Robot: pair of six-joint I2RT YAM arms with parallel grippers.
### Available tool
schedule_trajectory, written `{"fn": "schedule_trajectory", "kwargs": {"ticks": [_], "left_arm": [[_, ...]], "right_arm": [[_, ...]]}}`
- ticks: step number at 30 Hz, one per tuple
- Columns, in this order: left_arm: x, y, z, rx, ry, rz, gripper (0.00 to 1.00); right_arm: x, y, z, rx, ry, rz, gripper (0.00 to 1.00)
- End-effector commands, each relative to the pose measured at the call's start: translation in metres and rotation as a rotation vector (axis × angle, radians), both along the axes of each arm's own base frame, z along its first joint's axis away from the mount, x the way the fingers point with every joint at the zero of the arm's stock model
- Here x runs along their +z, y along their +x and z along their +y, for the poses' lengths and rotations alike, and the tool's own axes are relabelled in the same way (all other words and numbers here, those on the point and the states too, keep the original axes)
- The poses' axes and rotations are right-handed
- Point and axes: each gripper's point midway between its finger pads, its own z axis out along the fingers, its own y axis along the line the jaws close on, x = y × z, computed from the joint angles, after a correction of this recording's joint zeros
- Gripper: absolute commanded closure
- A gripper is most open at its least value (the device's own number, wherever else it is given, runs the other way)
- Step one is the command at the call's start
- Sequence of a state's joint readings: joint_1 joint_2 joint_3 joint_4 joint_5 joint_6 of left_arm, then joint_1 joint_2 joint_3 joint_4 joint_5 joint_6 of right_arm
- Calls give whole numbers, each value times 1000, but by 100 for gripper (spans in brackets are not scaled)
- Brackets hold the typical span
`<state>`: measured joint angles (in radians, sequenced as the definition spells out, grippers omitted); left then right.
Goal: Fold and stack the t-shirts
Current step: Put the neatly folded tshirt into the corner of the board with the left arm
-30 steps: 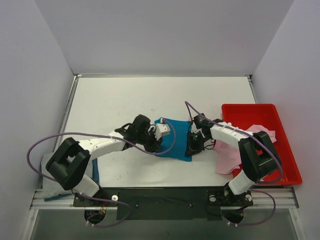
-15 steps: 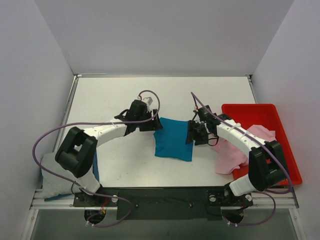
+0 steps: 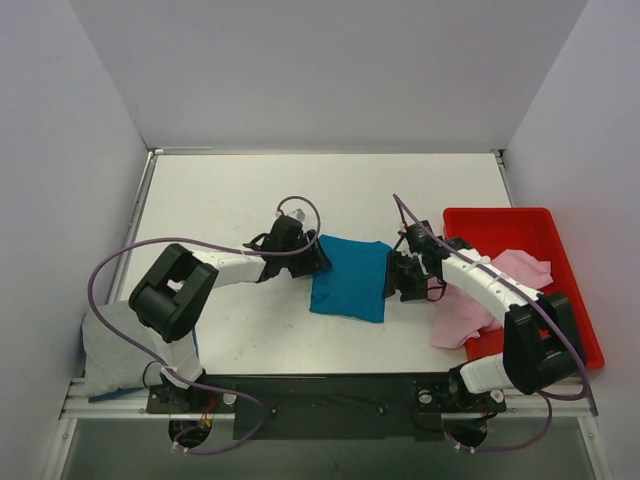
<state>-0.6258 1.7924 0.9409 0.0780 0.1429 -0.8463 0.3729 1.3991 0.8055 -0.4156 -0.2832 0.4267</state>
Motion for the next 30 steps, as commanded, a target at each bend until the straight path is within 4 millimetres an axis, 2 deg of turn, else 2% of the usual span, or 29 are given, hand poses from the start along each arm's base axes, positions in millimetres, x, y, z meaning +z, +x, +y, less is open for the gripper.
{"fn": "schedule_trajectory", "kwargs": {"ticks": [1,2,4,5,8,9,10,11,14,16,17,18,19,20,22,27,28,30], "left_arm": [[-24,-15,-14,-23,-52,55,44],[-24,-14,-15,-12,-65,57,55],[-27,-15,-15,6,-73,65,87],[-29,-17,-14,8,-78,69,100],[-15,-12,-10,-16,-88,42,100],[2,-3,-8,-44,-81,-18,100],[1,-4,4,-43,-34,-2,100],[19,6,9,-74,4,-65,100],[31,10,56,-76,202,-18,100],[41,11,78,-123,288,-24,100],[41,3,89,-173,351,-8,100],[49,5,98,-184,394,-27,100],[45,-9,110,-225,446,19,100],[50,-13,118,-231,474,18,100],[53,-29,137,-249,511,44,100],[86,-35,183,-278,623,-77,100],[95,-37,187,-295,627,-109,100],[102,-42,201,-313,646,-115,100]], "right_arm": [[7,-4,-11,-25,-7,0,54],[7,-4,-12,-25,-7,-3,54],[9,-5,-14,-26,-10,-3,54],[11,-4,-16,-29,-10,-7,54],[13,-4,-19,-34,-6,-14,54],[15,-2,-20,-32,-6,-21,54],[16,0,-21,-31,-9,-31,54],[18,3,-21,-22,-12,-42,54],[19,10,-21,-4,-26,-52,53],[20,15,-19,8,-25,-62,53],[21,17,-18,13,-24,-67,52],[22,19,-17,20,-18,-77,51],[24,22,-15,29,-12,-96,50],[27,24,-14,39,-13,-114,38],[29,26,-10,65,-7,-141,27],[29,27,5,140,-3,-175,15],[28,26,9,156,-6,-175,6],[28,29,16,182,-16,-191,1]]}}
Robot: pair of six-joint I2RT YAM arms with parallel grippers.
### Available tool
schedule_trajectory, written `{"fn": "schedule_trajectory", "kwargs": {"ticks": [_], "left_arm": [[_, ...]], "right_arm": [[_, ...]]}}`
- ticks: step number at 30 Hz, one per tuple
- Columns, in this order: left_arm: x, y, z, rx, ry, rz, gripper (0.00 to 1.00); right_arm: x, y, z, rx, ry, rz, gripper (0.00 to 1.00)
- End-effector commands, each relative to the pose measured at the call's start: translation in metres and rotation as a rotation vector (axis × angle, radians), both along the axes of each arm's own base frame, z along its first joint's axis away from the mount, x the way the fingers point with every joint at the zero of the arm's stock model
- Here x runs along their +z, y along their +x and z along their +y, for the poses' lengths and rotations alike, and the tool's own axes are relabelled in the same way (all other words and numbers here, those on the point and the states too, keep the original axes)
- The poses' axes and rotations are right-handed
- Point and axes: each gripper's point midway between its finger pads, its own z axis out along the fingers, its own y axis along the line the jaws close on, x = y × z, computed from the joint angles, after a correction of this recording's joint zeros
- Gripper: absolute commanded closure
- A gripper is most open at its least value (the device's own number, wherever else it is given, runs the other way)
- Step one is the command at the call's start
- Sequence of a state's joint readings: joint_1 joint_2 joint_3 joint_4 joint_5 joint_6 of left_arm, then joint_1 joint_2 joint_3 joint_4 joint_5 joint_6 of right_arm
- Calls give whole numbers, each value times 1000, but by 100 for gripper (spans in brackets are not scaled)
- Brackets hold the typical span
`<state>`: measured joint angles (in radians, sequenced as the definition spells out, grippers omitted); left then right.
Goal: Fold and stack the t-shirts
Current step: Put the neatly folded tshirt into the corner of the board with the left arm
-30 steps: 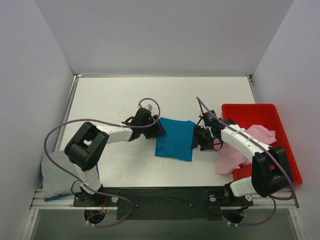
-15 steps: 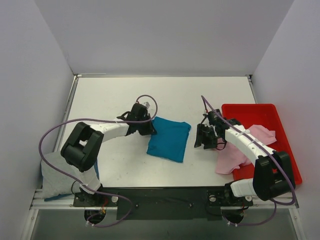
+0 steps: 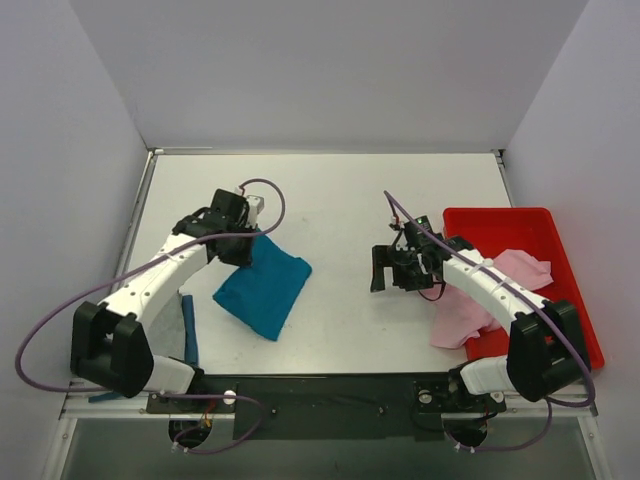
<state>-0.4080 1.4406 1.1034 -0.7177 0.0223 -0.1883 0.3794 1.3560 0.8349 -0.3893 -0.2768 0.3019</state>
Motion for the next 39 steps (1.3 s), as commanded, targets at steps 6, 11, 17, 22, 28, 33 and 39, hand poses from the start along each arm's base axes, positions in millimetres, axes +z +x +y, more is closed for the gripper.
{"fn": "schedule_trajectory", "kwargs": {"ticks": [6,11,17,22,28,33,39], "left_arm": [[42,-30,86,-123,231,-49,100],[65,-46,93,-146,226,-58,100],[68,-70,146,2,343,66,100],[77,-92,180,79,428,128,100],[98,-114,203,153,443,149,100],[103,-129,221,182,501,190,100],[76,-136,258,220,654,278,100]], "right_arm": [[18,19,31,119,-16,-144,0],[11,17,37,159,-19,-114,0],[11,16,41,191,-35,-119,0],[6,15,36,203,-64,-123,0],[1,12,35,219,-61,-127,0],[-4,12,36,248,-63,-123,0],[-3,13,31,284,-93,-146,0]]}}
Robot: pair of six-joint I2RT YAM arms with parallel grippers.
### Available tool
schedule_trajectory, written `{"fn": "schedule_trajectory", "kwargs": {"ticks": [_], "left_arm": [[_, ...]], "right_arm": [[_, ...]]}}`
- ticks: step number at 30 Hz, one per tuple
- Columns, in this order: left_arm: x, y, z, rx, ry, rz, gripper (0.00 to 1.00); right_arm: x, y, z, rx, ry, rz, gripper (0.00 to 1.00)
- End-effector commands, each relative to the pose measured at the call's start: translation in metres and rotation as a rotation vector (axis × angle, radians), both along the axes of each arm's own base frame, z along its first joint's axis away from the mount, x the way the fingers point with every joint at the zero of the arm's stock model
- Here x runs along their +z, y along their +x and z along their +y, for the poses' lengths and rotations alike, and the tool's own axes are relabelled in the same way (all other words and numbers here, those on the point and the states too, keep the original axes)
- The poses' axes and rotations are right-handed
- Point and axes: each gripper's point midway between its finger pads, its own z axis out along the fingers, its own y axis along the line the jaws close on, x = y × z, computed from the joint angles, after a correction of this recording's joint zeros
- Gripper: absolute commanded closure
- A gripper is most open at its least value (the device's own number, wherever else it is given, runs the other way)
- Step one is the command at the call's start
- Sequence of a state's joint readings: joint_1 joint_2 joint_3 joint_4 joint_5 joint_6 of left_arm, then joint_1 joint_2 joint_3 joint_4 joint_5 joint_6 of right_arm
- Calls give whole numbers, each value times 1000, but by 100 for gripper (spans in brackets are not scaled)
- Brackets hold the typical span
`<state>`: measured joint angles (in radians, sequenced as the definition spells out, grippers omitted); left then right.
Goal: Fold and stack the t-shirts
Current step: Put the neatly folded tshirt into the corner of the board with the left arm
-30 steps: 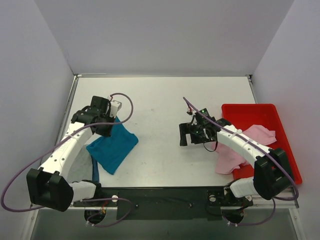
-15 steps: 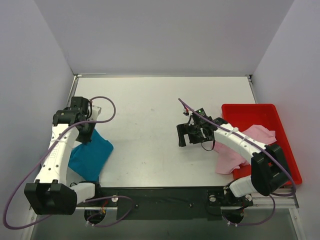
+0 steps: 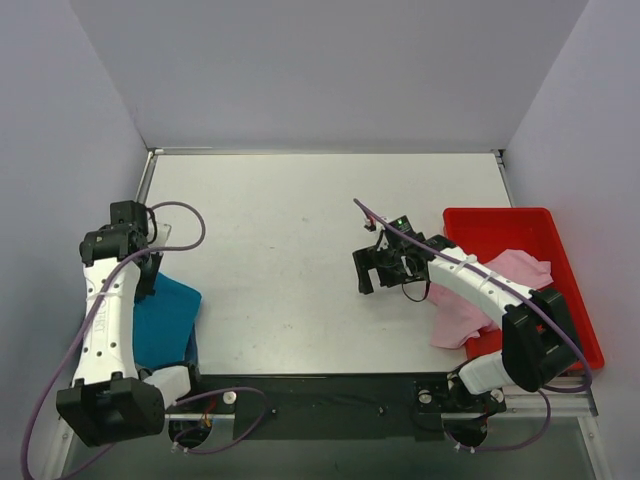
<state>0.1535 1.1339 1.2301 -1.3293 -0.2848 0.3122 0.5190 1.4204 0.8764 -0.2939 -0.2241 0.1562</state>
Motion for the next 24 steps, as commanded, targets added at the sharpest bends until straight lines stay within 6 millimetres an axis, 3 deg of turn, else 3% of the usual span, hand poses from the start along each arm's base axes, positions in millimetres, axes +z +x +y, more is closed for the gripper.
{"fn": "schedule_trajectory", "kwargs": {"ticks": [1,9,21,23,24], "left_arm": [[-10,-16,34,20,156,120,100],[-25,7,77,90,375,121,100],[-58,-36,93,30,529,354,100],[-54,-34,99,-6,584,359,62],[-50,-27,103,-38,616,348,34]], "right_arm": [[-4,-2,-5,42,-37,-18,0],[-7,-7,-13,36,-52,-31,0],[-8,-8,-23,27,-48,-30,0],[-7,-6,-22,28,-40,-33,0],[-7,-6,-22,30,-38,-31,0]]}}
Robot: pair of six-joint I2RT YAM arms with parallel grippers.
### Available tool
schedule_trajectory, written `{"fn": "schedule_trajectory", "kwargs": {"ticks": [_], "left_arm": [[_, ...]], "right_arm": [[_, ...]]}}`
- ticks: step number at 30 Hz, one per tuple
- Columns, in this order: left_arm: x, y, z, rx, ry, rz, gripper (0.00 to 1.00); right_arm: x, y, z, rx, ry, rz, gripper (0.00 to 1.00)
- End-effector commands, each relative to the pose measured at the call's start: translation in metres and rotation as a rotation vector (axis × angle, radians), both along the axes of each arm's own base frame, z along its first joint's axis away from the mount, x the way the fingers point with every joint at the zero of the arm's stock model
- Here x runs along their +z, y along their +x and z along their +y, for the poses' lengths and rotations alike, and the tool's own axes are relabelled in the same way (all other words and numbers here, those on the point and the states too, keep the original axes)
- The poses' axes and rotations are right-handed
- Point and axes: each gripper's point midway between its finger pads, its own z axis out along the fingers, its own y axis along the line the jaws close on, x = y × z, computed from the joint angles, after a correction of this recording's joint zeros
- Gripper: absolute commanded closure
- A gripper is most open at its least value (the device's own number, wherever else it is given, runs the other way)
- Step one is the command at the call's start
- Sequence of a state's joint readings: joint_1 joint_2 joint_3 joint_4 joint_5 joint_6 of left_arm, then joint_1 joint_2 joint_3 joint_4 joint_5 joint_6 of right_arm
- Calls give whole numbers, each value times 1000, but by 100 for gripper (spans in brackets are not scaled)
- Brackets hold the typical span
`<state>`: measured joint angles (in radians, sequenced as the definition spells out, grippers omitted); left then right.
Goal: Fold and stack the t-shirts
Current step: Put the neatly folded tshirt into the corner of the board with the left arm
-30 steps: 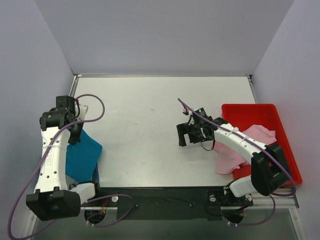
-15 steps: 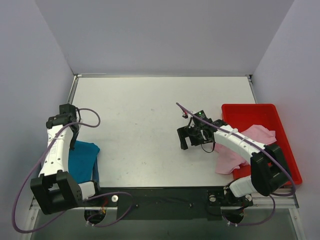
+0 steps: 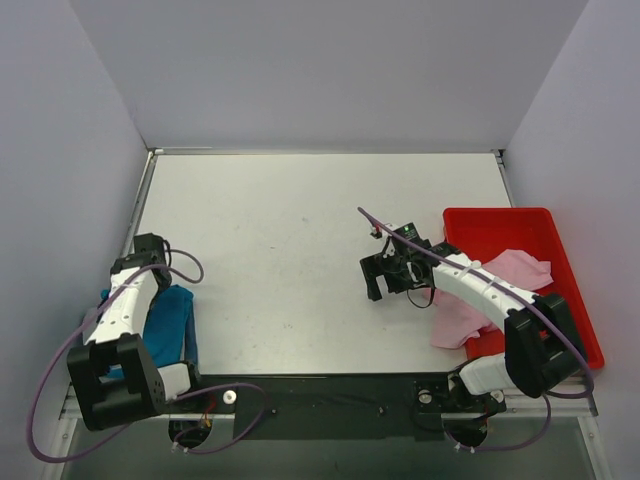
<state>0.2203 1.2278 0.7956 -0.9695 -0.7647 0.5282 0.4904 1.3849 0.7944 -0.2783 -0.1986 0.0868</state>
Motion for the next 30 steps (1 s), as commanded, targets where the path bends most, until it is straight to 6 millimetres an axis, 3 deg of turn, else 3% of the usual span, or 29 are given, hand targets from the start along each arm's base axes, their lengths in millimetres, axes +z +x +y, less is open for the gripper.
{"fn": "schedule_trajectory", "kwargs": {"ticks": [1,2,8,11,14,19,22,23,24,25,26,27,28,29,30], "left_arm": [[27,8,25,-80,184,8,30],[36,19,30,-125,221,3,20],[88,46,43,-230,362,-53,15],[92,55,33,-190,253,-165,13],[76,56,-9,-190,-95,-213,12],[60,81,-80,-301,-335,-309,12],[65,108,-130,-451,-489,-426,12],[72,118,-144,-500,-526,-479,12],[71,122,-160,-545,-598,-506,12],[82,135,-170,-601,-618,-585,11],[77,137,-185,-646,-683,-600,11],[79,145,-198,-722,-725,-662,11],[85,149,-212,-786,-779,-713,11],[83,158,-221,-829,-803,-771,11],[88,159,-232,-874,-848,-817,11]], "right_arm": [[9,3,1,9,22,-23,0],[10,3,2,11,27,-23,0],[12,2,1,5,30,-22,0],[13,3,1,-3,34,-23,0],[17,6,0,-20,45,-34,0],[25,17,-5,-89,86,-76,0],[33,31,-22,-206,120,-158,0],[47,42,-29,-245,140,-239,0],[45,41,-34,-262,139,-267,0],[61,51,-42,-295,151,-364,0],[57,49,-48,-302,139,-381,0],[73,58,-53,-324,152,-468,0],[68,55,-57,-319,135,-483,0],[82,59,-64,-343,138,-554,0],[83,56,-68,-349,134,-584,0]]}}
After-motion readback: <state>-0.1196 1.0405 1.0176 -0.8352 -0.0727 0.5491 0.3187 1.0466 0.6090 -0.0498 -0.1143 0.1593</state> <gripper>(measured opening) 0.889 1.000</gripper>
